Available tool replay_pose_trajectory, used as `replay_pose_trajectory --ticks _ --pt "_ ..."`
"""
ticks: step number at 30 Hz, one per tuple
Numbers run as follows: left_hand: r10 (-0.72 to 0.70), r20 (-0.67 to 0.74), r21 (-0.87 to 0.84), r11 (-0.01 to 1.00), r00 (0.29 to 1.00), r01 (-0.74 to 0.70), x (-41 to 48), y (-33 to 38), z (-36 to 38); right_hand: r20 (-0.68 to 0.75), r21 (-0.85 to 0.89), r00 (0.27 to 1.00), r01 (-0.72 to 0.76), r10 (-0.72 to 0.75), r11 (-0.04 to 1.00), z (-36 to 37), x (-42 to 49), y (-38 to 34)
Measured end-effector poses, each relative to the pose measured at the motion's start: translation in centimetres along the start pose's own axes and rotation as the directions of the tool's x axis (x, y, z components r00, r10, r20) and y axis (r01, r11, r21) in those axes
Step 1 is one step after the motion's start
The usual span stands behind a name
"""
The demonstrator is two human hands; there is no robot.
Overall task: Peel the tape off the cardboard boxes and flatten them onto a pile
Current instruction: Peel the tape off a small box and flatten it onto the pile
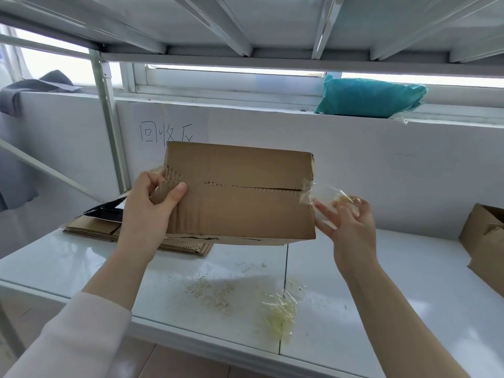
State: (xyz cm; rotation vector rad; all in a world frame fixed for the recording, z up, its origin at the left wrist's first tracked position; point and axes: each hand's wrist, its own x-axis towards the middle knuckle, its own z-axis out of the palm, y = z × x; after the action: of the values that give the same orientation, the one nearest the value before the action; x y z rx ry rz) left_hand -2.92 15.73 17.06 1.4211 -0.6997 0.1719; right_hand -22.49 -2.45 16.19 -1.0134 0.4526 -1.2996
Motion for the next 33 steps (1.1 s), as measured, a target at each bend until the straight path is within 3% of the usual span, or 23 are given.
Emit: replay_pose_trajectory --ticks 2,6,13,17,20,22,24,26,27,29,31,33 --pt "0.021 -0.041 -0.006 1.0 0.999 -0.021 0.2 -0.1 -0.5 -0.064 -0.054 0.997 0.044 -0.047 0.998 -1.0 1.0 -0.4" --pt "0.057 -0.019 0.004 0.998 0.998 -0.057 0.4 0.0 -1.0 -0.196 -0.47 0.955 0.109 -0.224 0.876 -3.8 2.4 0.6" --pt "0.074 0.025 -0.058 0.996 0.997 -0.072 0.2 0.9 -0.7 -0.394 -0.41 0.904 -0.014 -0.163 0.912 -6.5 3.7 2.0" --pt "0.053 -0.263 -0.05 0.996 0.963 -0.069 0.7 0.3 -0.8 -0.481 -0.203 0.877 -0.131 0.018 0.97 -6.8 3.5 2.2" --pt "0.056 -0.449 -0.105 0.988 0.892 -0.115 2.2 0.6 -1.3 -0.443 -0.252 0.896 -0.137 0.012 0.958 -7.4 2.6 2.5" --pt "0.081 -0.519 -0.128 0.977 0.851 -0.171 3.3 1.0 -1.5 -0.408 -0.384 0.91 -0.102 -0.069 0.918 -7.4 1.7 2.8" --pt "0.107 -0.562 -0.139 0.965 0.82 -0.221 4.4 1.3 -1.8 -0.284 -0.647 0.936 -0.027 -0.208 0.762 -7.2 0.4 3.8" --pt "0.091 -0.582 -0.197 0.949 0.808 -0.248 5.5 1.2 -2.1 0.016 -0.85 0.959 0.162 -0.284 0.502 -6.7 -1.7 5.6" --pt "0.08 -0.585 -0.217 0.944 0.807 -0.25 5.9 1.0 -2.2 0.208 -0.891 0.951 0.281 -0.229 0.356 -6.4 -2.9 6.9" --pt "0.08 -0.586 -0.218 0.943 0.806 -0.252 5.7 1.2 -2.1 0.49 -0.87 0.869 0.484 0.066 0.094 -6.1 -5.2 9.9" --pt "0.098 -0.563 -0.225 0.938 0.821 -0.266 4.5 2.1 -1.7 0.487 -0.846 0.798 0.532 0.356 -0.036 -6.4 -7.2 12.1" --pt "0.113 -0.541 -0.221 0.937 0.833 -0.271 3.5 2.6 -1.4 0.402 -0.874 0.771 0.484 0.494 -0.045 -6.4 -8.0 12.1"
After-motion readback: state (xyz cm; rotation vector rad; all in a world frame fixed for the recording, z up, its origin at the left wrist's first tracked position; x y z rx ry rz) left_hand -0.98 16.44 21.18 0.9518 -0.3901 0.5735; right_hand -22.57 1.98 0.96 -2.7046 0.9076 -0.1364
